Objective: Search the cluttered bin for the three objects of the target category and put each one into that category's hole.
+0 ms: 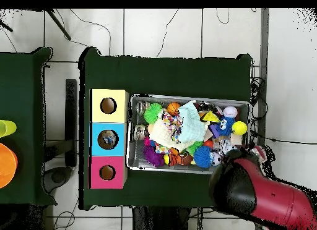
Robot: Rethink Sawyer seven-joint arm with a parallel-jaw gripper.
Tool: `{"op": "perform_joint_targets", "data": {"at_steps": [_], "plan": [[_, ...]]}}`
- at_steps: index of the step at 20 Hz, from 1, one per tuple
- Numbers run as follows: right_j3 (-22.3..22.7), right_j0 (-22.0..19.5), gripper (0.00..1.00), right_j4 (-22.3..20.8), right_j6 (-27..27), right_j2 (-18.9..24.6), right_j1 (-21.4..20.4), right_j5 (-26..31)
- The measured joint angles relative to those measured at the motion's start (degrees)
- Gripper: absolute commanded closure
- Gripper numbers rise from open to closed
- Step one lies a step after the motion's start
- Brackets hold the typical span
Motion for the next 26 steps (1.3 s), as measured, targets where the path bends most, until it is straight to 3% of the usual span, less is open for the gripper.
{"op": "perform_joint_targets", "data": {"at_steps": [4,11,22,26], "plan": [[-0.8,-0.6,1.00,0.8,0.0,-0.4,-0.5,0.2],[-1.9,-1.6,1.00,0.7,0.0,-0.5,4.0,-1.0],[-3.2,1.9,1.00,0.7,0.1,-5.6,13.7,-15.3],[-3.2,2.2,1.00,0.7,0.1,-7.0,16.3,-17.9]]}}
